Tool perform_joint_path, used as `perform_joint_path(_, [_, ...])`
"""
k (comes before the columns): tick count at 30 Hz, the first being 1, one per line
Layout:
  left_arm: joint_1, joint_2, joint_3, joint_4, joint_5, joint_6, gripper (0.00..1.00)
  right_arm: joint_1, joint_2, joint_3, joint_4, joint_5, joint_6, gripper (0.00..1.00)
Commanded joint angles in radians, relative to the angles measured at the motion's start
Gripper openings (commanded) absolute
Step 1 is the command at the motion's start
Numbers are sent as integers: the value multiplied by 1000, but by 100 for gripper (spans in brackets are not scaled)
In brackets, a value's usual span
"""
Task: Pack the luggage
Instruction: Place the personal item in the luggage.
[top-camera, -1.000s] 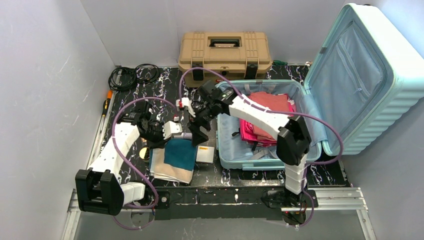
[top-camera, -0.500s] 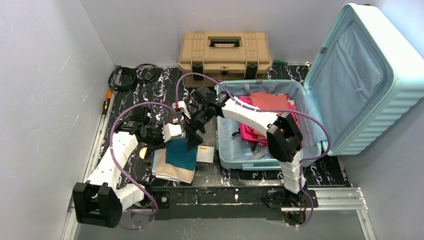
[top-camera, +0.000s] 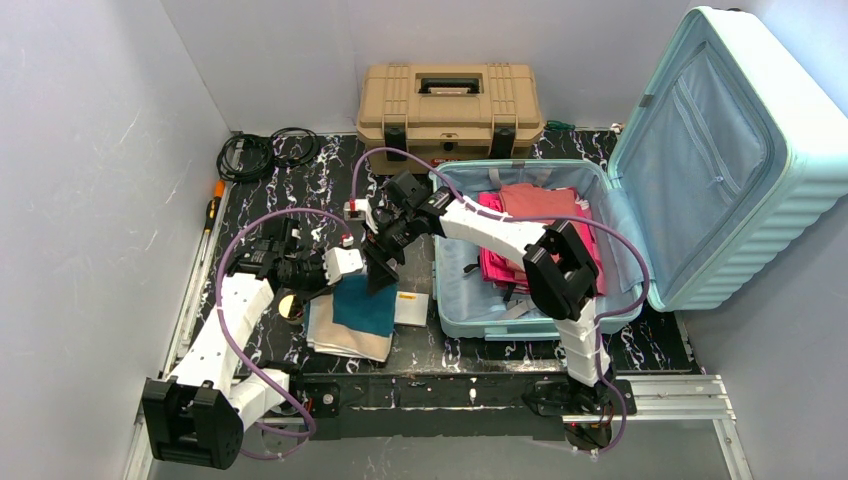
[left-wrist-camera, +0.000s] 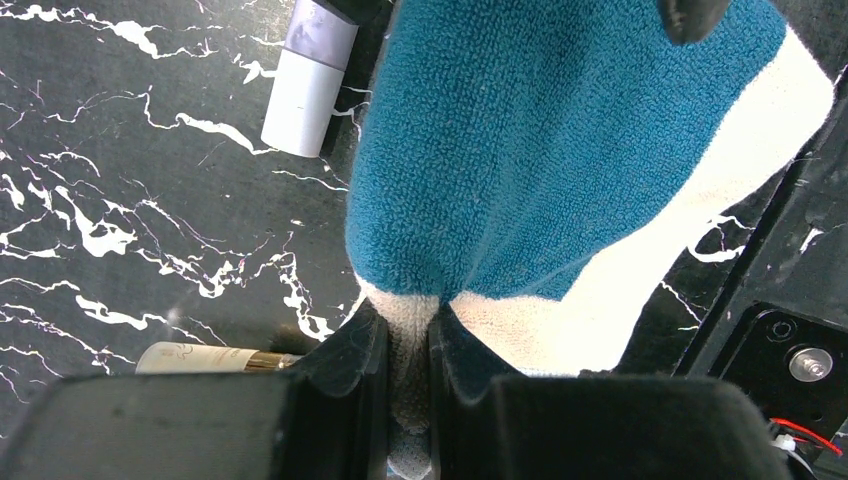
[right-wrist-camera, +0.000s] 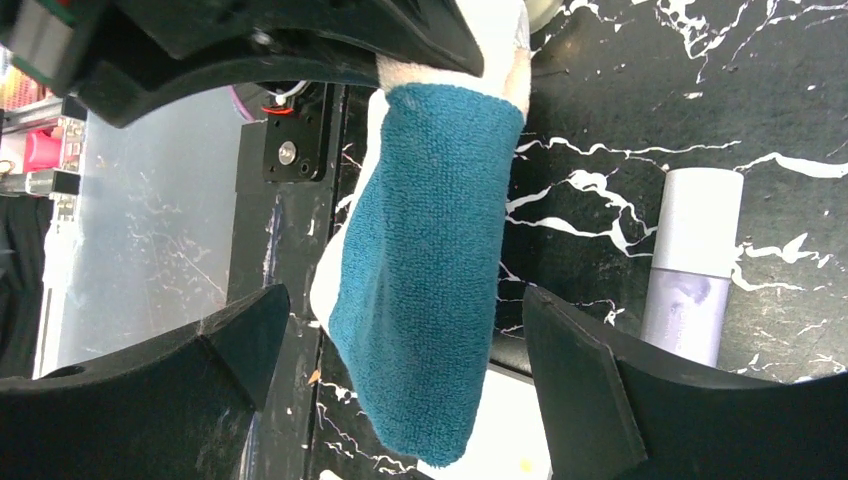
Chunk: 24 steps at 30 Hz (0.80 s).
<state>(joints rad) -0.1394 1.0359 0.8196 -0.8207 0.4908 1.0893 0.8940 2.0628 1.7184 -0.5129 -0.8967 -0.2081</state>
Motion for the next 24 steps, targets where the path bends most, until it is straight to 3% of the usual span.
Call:
perform_joint_path(1, [-2, -24, -11, 0, 36, -11, 0, -4, 9, -3, 33, -17, 17, 95])
perform_joint_path(13, [-2, -20, -16, 18, 28, -31, 0, 48, 10, -51, 37, -6, 6, 91])
perform_joint_path(24, [-2, -28, -17, 17, 35, -38, 0, 65, 101, 28, -1, -64, 11, 85])
